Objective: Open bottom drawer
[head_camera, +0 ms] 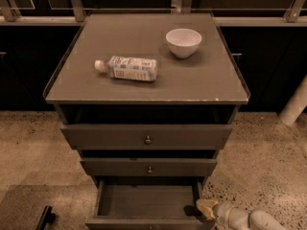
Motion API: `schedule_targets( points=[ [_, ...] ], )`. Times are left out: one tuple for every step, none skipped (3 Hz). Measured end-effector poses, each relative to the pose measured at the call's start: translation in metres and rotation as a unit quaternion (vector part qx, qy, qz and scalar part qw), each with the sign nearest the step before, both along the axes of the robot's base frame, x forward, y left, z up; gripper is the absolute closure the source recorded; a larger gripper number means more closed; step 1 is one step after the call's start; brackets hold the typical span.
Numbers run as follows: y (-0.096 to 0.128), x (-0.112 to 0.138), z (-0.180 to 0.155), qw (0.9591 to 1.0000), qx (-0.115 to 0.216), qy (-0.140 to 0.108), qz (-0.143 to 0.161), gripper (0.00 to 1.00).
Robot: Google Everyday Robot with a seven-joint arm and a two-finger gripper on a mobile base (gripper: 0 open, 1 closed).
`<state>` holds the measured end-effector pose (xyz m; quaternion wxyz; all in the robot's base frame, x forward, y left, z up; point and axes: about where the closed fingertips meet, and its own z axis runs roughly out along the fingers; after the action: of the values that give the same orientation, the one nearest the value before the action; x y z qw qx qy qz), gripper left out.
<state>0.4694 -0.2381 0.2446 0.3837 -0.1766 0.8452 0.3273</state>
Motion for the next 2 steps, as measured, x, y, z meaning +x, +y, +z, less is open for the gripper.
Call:
schedule_targets(
  points=[
    [-0.0064,0.0001,0.0070,0.9998,0.006,-0.011,-0.014,0.72],
    [-0.0055,0.0003,0.0067,0.9998,0.006,-0.011,-0.013,0.48]
  ],
)
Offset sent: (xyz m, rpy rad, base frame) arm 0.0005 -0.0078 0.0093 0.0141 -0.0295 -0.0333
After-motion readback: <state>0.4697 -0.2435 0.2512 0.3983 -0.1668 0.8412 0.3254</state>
